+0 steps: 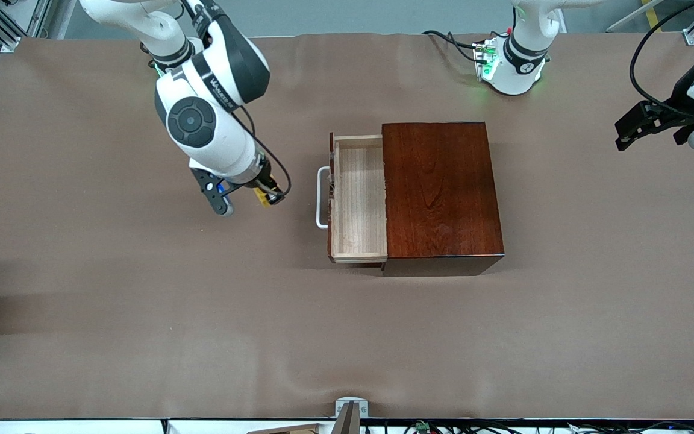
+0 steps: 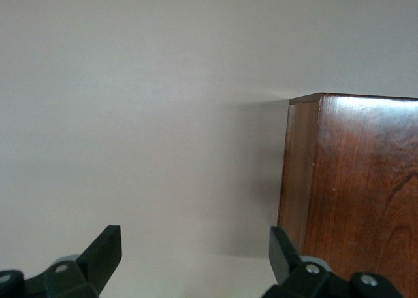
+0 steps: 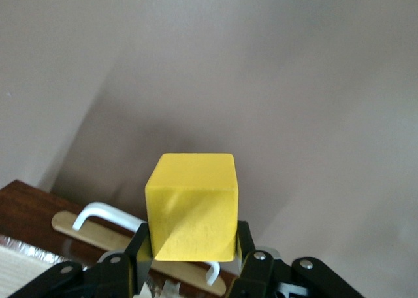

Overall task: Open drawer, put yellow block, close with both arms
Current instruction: 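Carry the yellow cube with the right gripper over the open drawer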

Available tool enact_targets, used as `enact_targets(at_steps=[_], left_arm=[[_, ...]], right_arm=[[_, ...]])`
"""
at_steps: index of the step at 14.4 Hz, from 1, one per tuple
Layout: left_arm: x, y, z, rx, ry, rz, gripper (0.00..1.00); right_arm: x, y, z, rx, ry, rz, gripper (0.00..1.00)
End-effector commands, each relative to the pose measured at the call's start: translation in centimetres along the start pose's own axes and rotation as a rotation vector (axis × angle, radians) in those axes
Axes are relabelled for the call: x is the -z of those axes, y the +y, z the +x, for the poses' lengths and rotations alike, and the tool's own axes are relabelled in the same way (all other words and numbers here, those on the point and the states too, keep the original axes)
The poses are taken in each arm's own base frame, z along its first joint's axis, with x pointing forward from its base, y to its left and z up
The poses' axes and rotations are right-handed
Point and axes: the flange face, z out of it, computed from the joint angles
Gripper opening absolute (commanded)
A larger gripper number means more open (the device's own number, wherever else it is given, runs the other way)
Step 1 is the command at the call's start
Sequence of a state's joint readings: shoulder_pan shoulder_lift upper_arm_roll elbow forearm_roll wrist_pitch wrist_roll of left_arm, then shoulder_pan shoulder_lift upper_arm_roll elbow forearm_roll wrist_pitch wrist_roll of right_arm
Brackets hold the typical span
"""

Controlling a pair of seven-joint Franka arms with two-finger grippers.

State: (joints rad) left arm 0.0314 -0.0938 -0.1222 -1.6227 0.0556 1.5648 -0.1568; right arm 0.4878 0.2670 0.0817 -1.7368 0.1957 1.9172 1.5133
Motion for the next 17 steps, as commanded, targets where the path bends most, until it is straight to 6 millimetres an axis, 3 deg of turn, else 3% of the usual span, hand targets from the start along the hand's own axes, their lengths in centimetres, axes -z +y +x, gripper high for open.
enact_targets(at_steps=[1, 4, 6, 7, 17], left_arm=[[0.6, -0.2, -1.0, -0.01, -0.005, -0.018, 1.0], [0.3, -0.1, -1.0, -0.012, -0.013, -0.016, 1.0], [0.5, 0.0, -1.1, -0.013, -0.014, -0.016, 1.0], [0.5, 0.0, -1.1, -0.013, -0.014, -0.016, 1.0], [-0.5, 0.3, -0.8, -0.018, -0.037, -0.014, 1.0]], right_arm=[[1.1, -0.1, -2.2, -0.047, -0.024, 0.021, 0.13], [1.6, -0.5, -5.4, -0.093, -0.049, 0.049, 0.13], [1.6, -0.8, -6.6, -0.132, -0.054, 0.078, 0.13], [1.1, -0.9, -8.2, -0.129, -0.055, 0.086, 0.13], [-2.8, -2.4, -12.9, -0.268, -0.083, 0.151, 0.13]])
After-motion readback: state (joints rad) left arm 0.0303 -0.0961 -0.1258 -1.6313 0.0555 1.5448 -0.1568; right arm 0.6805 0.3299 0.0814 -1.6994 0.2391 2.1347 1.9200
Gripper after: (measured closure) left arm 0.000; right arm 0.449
